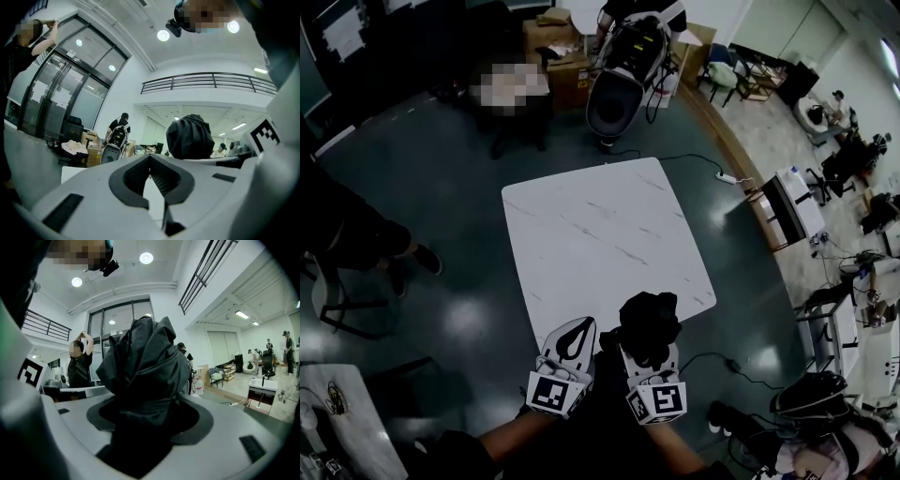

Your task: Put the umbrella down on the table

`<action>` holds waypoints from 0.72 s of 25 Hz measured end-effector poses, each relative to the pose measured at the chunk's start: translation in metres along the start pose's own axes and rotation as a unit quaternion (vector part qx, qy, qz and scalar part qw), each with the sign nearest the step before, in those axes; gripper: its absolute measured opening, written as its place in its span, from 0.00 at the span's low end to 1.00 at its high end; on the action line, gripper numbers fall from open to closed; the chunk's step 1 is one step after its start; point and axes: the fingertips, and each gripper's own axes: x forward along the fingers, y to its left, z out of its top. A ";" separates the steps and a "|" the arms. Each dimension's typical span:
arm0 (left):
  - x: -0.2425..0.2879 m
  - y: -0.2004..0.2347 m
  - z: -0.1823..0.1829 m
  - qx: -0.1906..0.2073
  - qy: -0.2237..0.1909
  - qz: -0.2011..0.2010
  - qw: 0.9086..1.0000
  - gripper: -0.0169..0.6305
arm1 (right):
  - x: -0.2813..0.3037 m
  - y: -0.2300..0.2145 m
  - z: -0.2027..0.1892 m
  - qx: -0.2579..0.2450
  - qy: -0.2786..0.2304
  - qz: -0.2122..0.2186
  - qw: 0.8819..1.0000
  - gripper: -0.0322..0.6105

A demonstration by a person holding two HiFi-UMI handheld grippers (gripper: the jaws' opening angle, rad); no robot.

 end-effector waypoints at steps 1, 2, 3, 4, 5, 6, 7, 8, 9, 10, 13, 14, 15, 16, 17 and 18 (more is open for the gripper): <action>0.002 0.002 -0.001 0.003 0.000 0.005 1.000 0.04 | 0.003 -0.002 0.000 0.000 0.000 0.005 1.000 0.53; 0.004 0.003 -0.002 0.006 -0.001 0.011 1.000 0.04 | 0.006 -0.004 0.001 -0.001 0.000 0.011 1.000 0.53; 0.008 0.004 -0.003 0.008 -0.002 0.016 1.000 0.04 | 0.011 -0.007 0.001 -0.002 0.000 0.017 1.000 0.53; 0.015 0.007 -0.003 0.009 -0.001 0.021 1.000 0.04 | 0.019 -0.011 0.001 0.000 0.001 0.024 1.000 0.53; 0.022 0.009 -0.004 0.009 0.001 0.025 1.000 0.04 | 0.027 -0.015 0.001 0.002 0.003 0.032 0.999 0.53; 0.030 0.012 -0.003 0.009 0.003 0.029 1.000 0.04 | 0.036 -0.019 0.002 0.004 0.006 0.040 0.999 0.53; 0.038 0.015 -0.003 0.008 0.004 0.033 0.999 0.04 | 0.043 -0.023 0.002 0.005 0.010 0.047 0.999 0.53; 0.045 0.017 -0.003 0.006 0.005 0.037 0.999 0.04 | 0.050 -0.027 0.002 0.006 0.013 0.053 0.998 0.53; 0.051 0.018 -0.003 0.005 0.006 0.041 0.999 0.04 | 0.056 -0.031 0.002 0.008 0.017 0.059 0.998 0.53; 0.058 0.021 -0.004 0.004 0.008 0.046 0.999 0.04 | 0.062 -0.035 0.002 0.010 0.020 0.064 0.998 0.53; 0.079 0.027 -0.007 0.006 0.019 0.058 0.998 0.04 | 0.081 -0.050 0.001 0.015 0.031 0.075 0.997 0.53; 0.086 0.029 -0.007 0.013 0.023 0.059 0.998 0.04 | 0.088 -0.055 -0.001 0.016 0.035 0.078 0.996 0.53; 0.094 0.029 -0.007 0.020 0.028 0.059 0.998 0.04 | 0.094 -0.060 -0.003 0.017 0.040 0.081 0.996 0.53; 0.101 0.030 -0.008 0.024 0.033 0.060 0.997 0.04 | 0.099 -0.066 -0.005 0.019 0.045 0.083 0.995 0.53; 0.108 0.031 -0.009 0.025 0.035 0.062 0.997 0.04 | 0.105 -0.071 -0.008 0.022 0.051 0.085 0.995 0.53; 0.115 0.033 -0.009 0.023 0.035 0.065 0.997 0.04 | 0.111 -0.077 -0.011 0.026 0.057 0.087 0.994 0.53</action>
